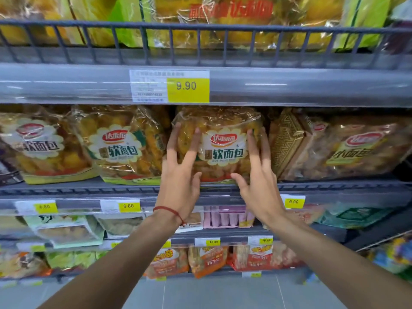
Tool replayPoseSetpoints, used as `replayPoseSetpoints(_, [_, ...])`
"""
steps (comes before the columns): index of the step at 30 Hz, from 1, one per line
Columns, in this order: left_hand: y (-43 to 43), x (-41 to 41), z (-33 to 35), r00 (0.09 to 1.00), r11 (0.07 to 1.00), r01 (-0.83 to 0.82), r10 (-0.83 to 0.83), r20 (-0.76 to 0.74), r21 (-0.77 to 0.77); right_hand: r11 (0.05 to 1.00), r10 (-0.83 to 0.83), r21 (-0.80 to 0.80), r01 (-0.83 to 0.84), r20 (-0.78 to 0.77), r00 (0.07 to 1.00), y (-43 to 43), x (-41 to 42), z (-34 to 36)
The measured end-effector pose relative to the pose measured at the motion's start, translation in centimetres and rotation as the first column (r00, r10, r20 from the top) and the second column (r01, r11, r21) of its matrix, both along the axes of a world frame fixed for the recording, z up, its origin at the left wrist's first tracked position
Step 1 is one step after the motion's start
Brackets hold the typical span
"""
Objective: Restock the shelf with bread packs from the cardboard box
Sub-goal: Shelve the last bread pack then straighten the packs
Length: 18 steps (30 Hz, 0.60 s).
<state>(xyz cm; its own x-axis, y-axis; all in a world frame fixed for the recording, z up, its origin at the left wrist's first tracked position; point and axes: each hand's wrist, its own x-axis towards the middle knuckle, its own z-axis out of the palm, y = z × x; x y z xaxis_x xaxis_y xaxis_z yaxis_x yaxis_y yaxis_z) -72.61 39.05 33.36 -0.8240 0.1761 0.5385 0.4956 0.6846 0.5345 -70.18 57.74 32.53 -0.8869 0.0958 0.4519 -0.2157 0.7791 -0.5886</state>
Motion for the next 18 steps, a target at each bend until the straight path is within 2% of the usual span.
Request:
replayPoseSetpoints(5, [0.0, -0.7, 0.7, 1.000, 0.997, 0.011, -0.012, 0.015, 0.077, 1.000, 0.031, -0.002, -0.032, -0.042, 0.999, 0.6, 0.3, -0.3])
replayPoseSetpoints(12, [-0.7, -2.0, 1.0, 0.998, 1.000, 0.005, -0.006, 0.069, 0.015, 1.000, 0.003, 0.028, -0.002, -0.015, 1.000, -0.4, -0.5, -0.6])
replayPoseSetpoints(18, [-0.1, -1.4, 0.5, 0.999, 1.000, -0.004, 0.004, 0.053, -0.003, 0.998, 0.002, 0.056, -0.002, 0.014, 1.000, -0.5, -0.2, -0.5])
